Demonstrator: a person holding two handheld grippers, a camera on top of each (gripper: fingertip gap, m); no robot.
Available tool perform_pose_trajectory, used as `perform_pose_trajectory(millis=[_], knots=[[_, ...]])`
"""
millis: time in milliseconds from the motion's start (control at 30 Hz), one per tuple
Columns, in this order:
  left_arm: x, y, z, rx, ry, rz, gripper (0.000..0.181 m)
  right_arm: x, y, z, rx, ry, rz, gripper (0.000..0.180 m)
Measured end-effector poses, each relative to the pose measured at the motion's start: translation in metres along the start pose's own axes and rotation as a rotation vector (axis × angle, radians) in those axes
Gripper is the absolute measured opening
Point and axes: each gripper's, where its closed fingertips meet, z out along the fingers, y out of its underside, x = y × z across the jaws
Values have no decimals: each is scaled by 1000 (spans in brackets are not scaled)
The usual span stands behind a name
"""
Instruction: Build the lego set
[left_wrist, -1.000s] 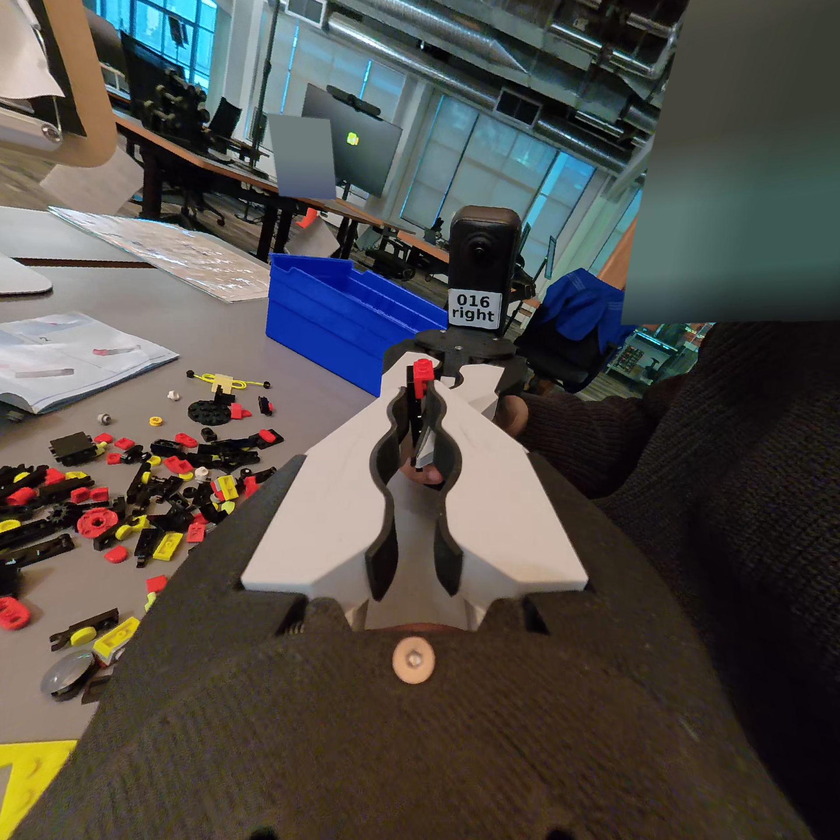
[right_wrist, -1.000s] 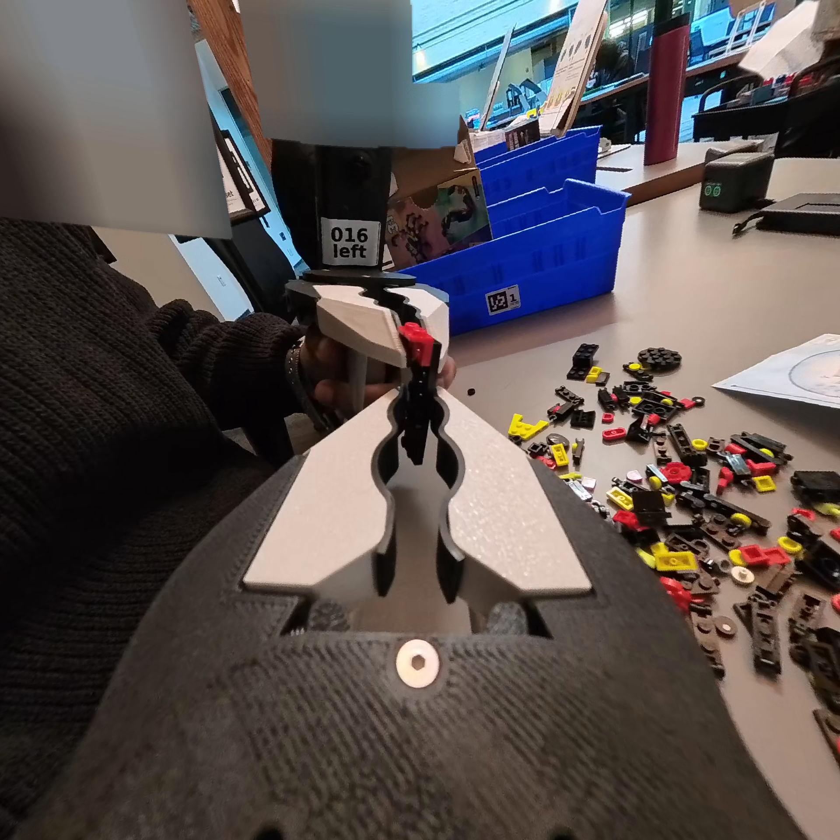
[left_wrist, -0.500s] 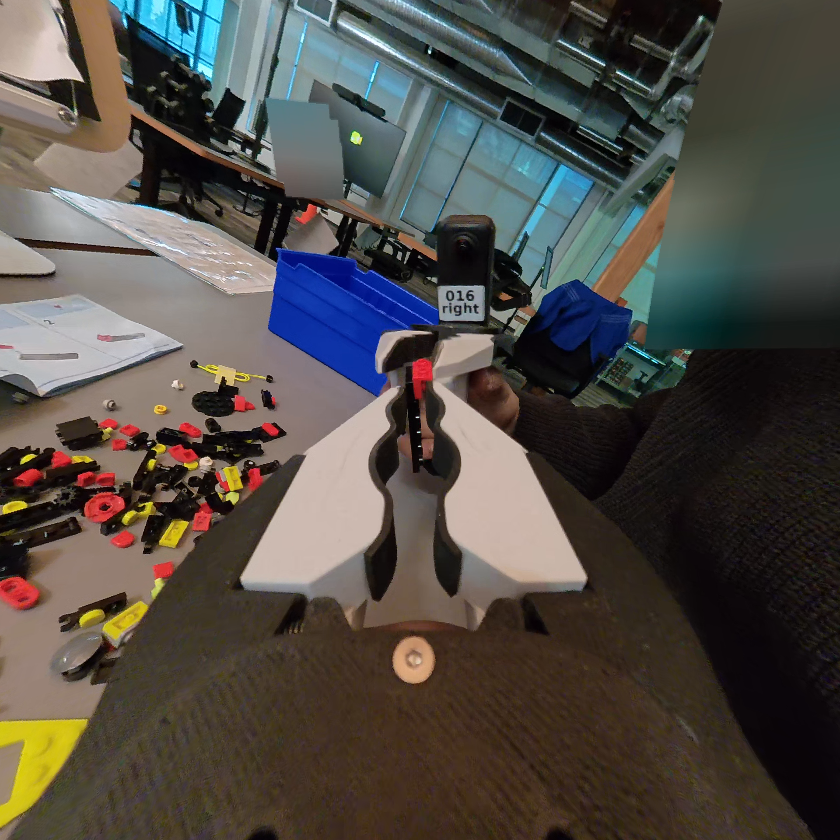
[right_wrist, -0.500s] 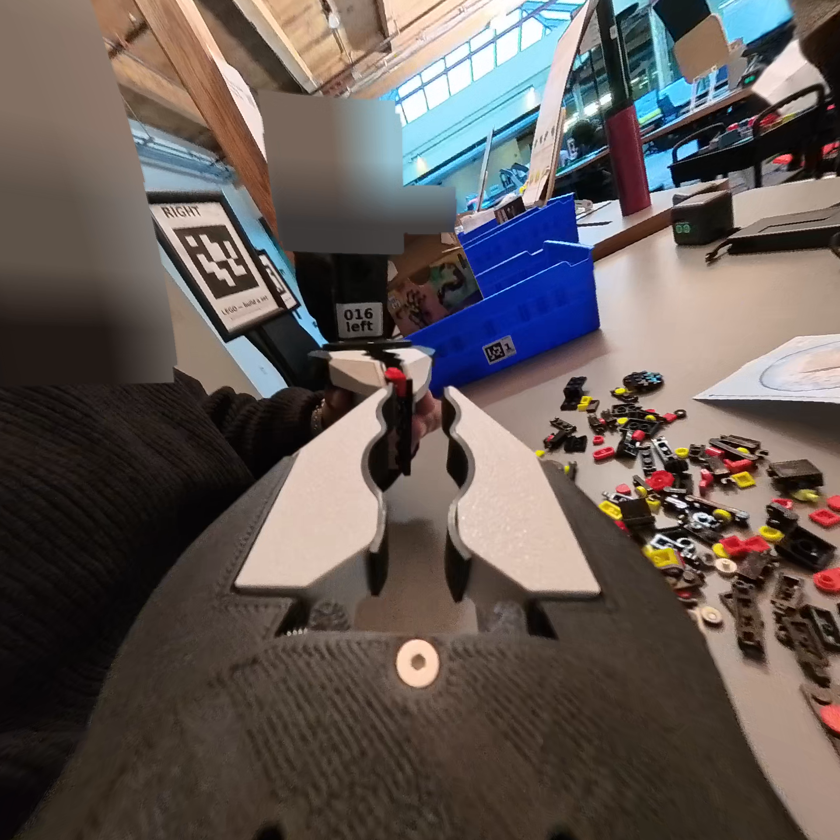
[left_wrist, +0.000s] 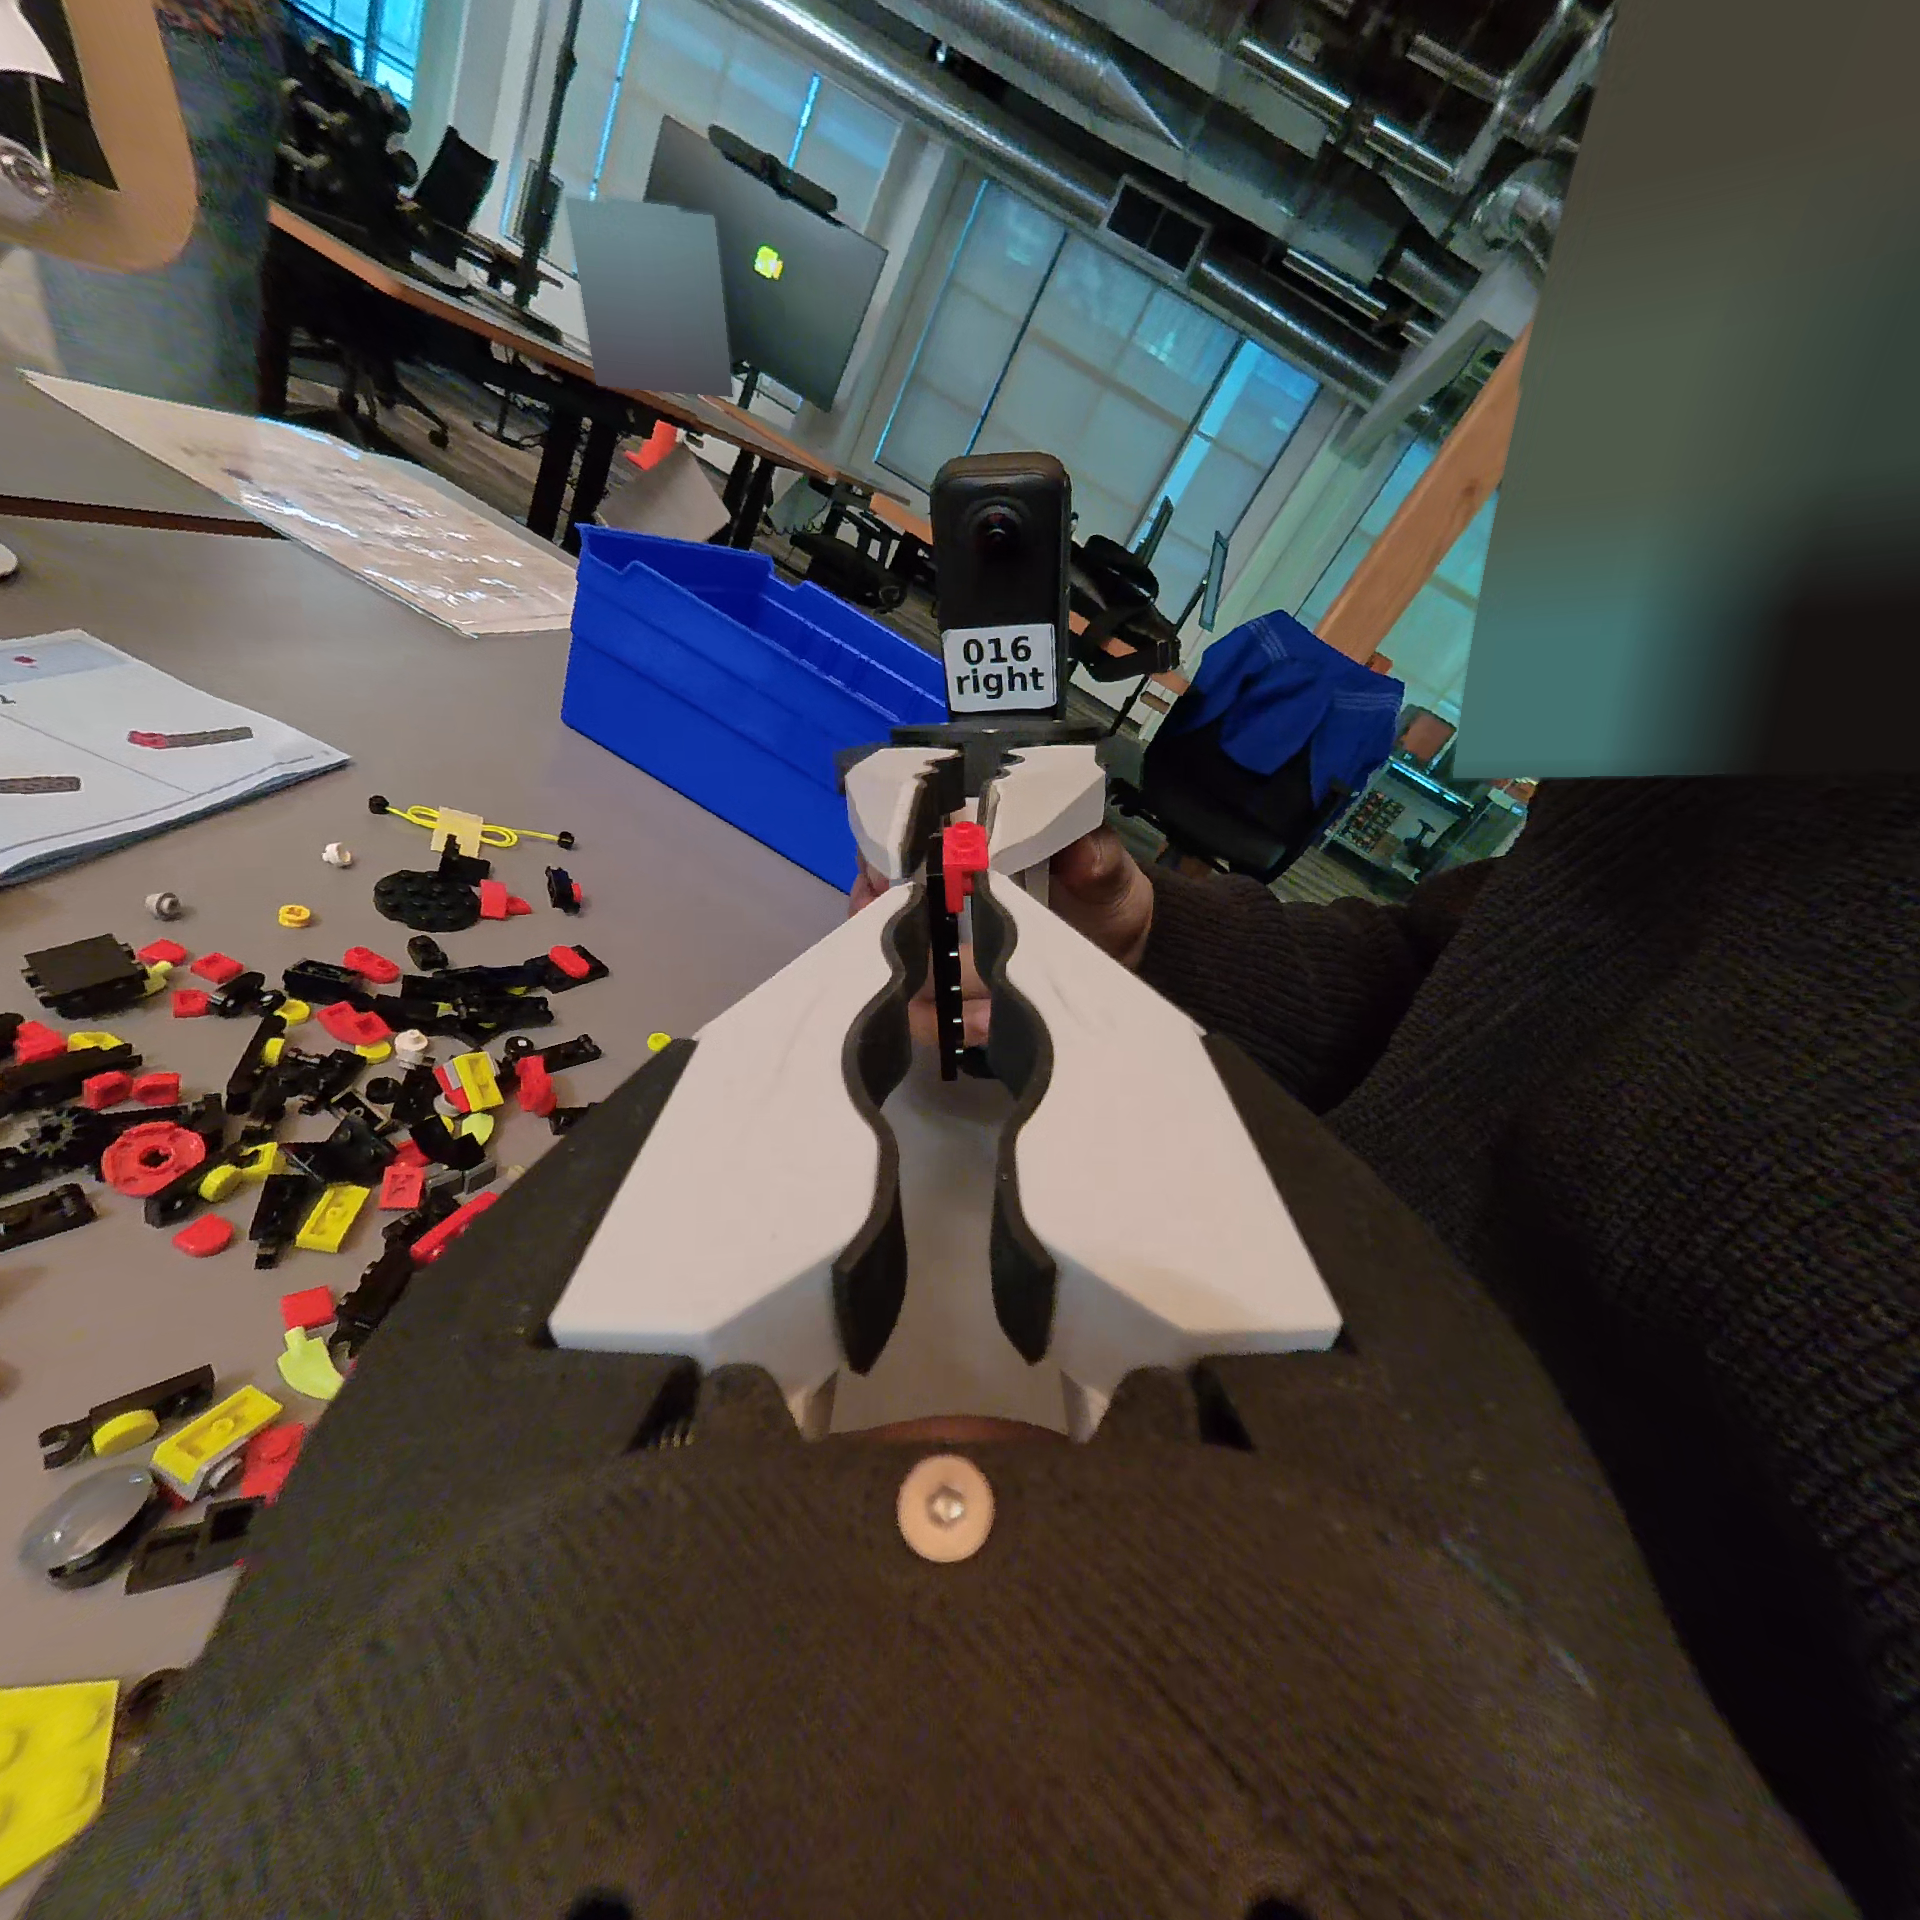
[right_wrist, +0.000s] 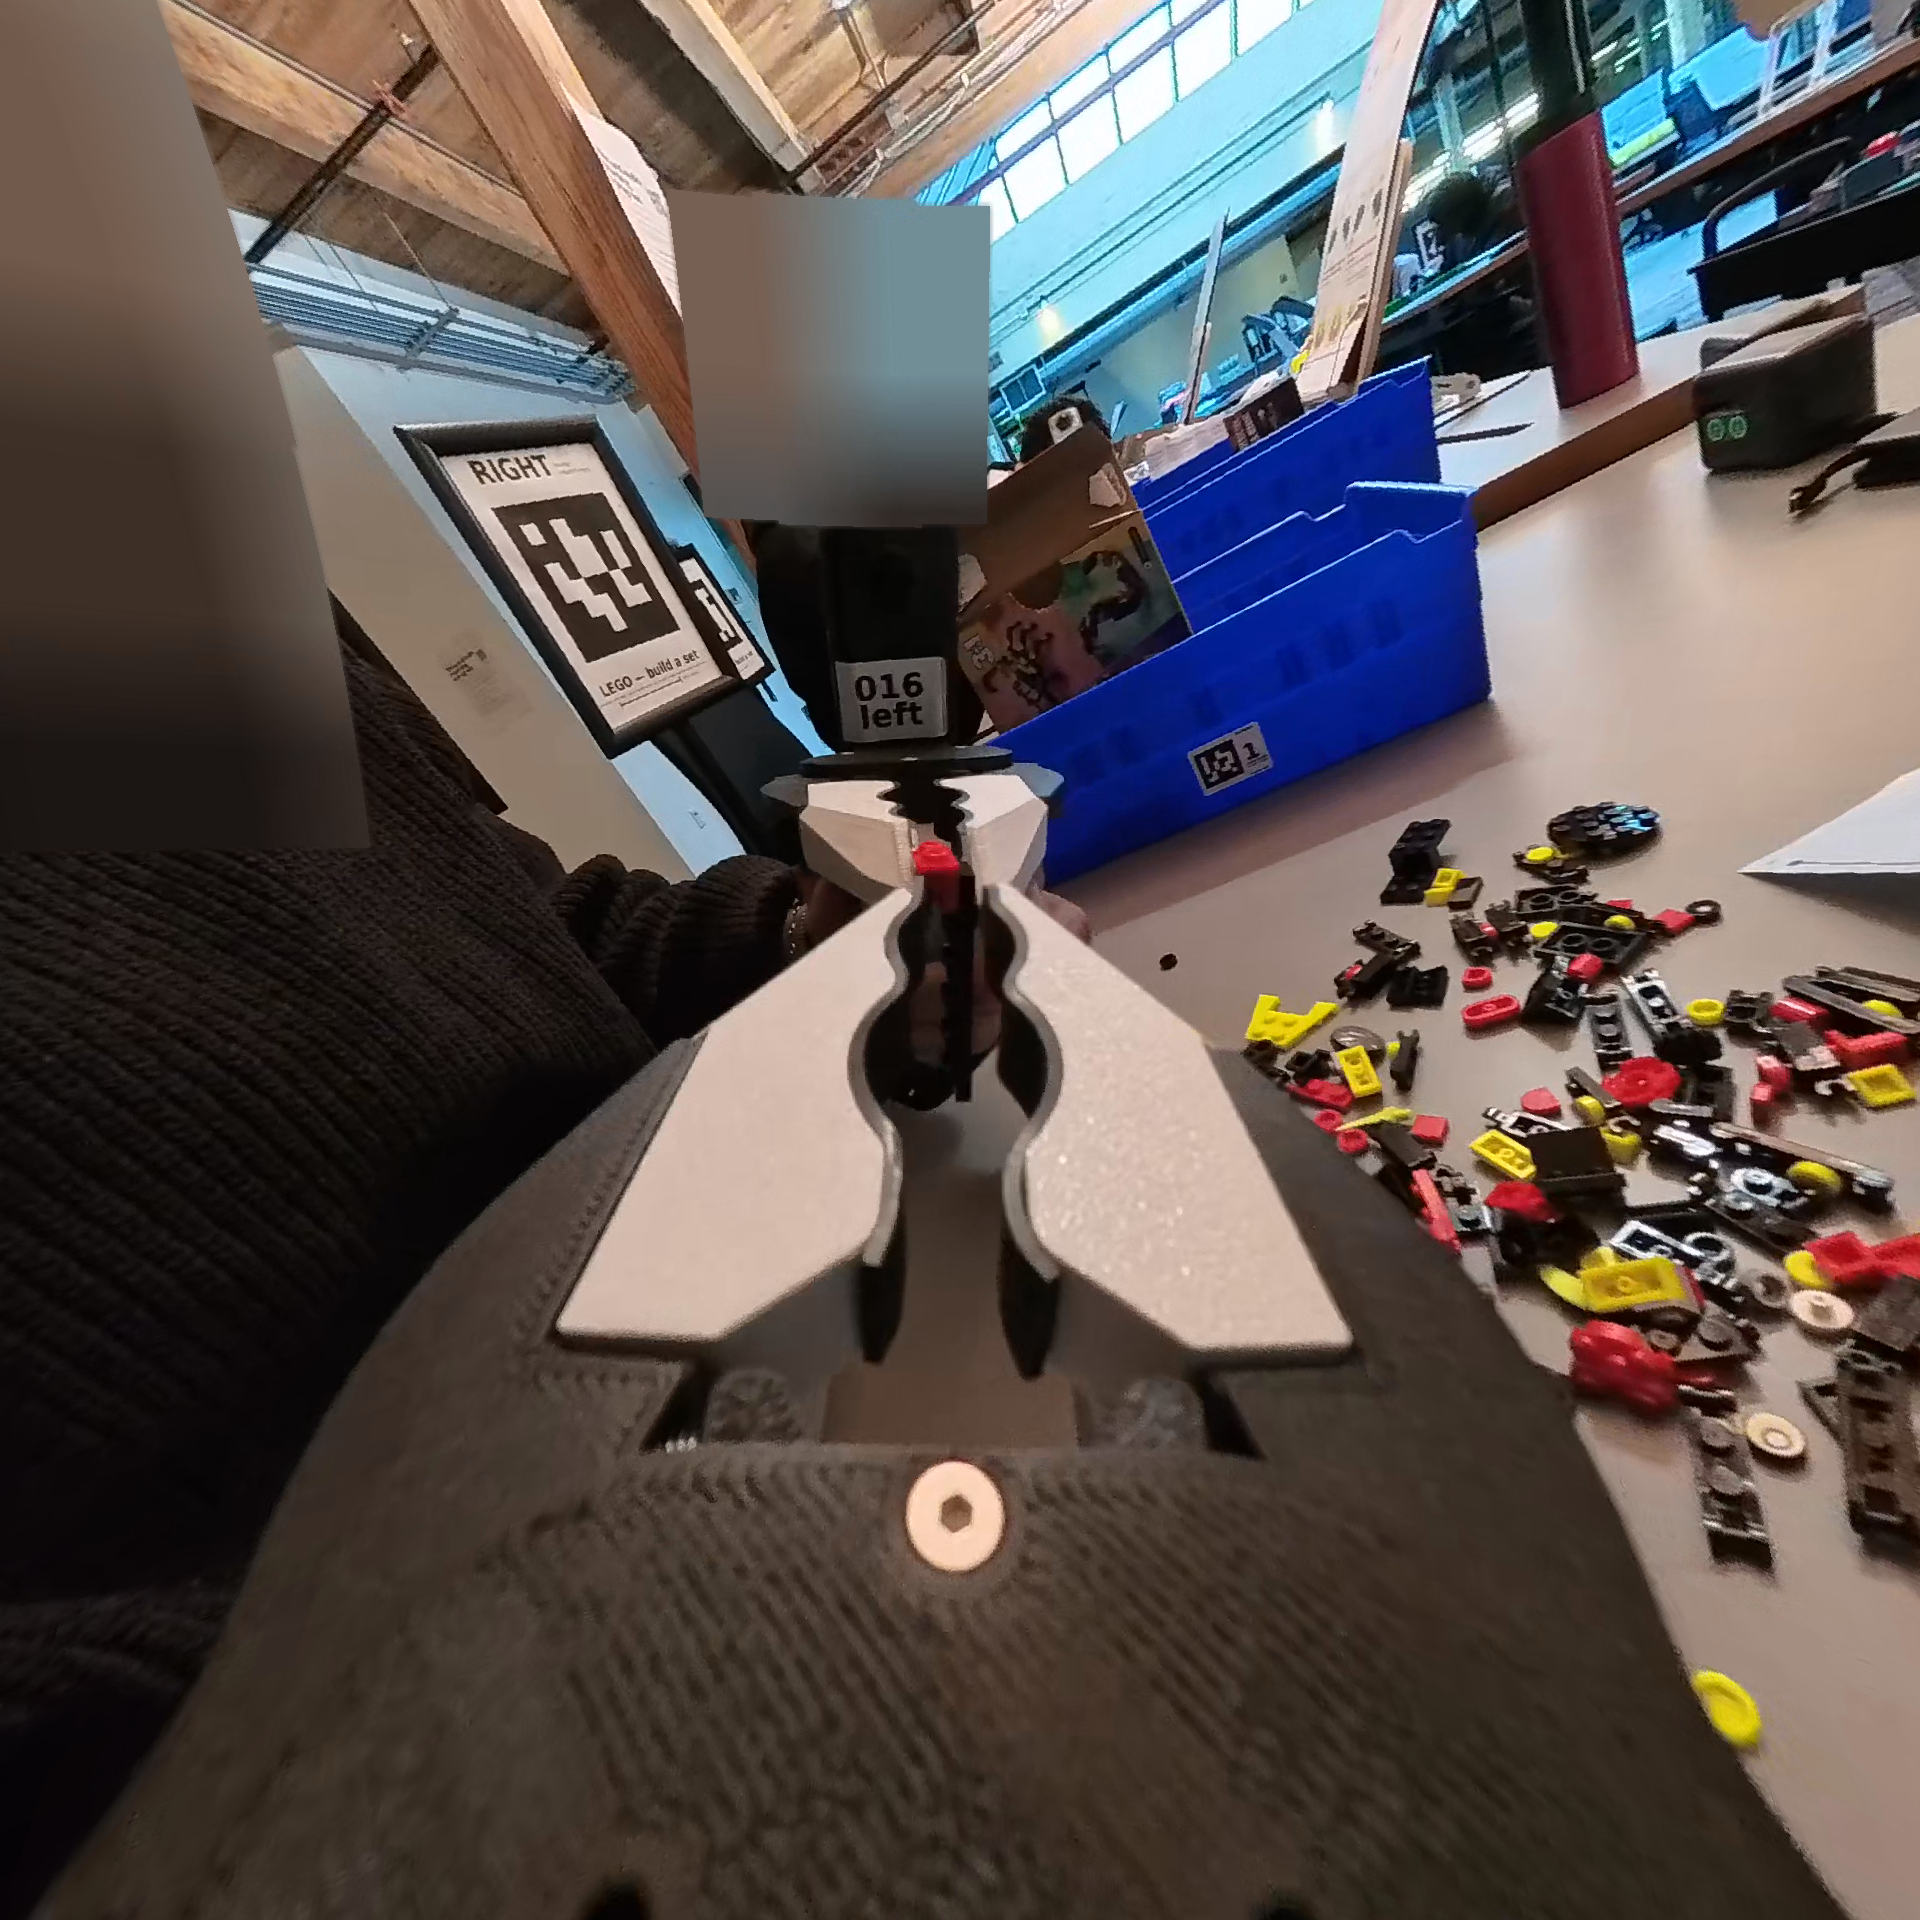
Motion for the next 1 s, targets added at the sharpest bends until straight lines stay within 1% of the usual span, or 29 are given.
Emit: perform_pose_trajectory(millis=[367, 533, 633, 667, 733, 867, 1000], knots=[[4, 1, 0, -10, 30, -8, 4, -4, 1, -1, -38, -9, -20, 6], [2, 1, 0, -8, 20, -18, 4, -1, 1, -1, -57, 20, -49, 6], [-5, 3, 1, -14, -23, -40, 5, 6, 3, -2, -66, 54, -53, 6], [-8, 4, 1, -19, -35, -47, 7, 7, 3, -2, -64, 66, -61, 6], [-11, 4, -1, -22, -47, -53, 21, 8, 0, -4, -49, 75, -57, 6], [-13, -2, -5, 14, -51, -68, 7, 11, 1, -5, -52, 85, -53, 6], [-12, -2, -5, 15, -43, -71, 4, 10, 1, -4, -49, 80, -58, 6]])
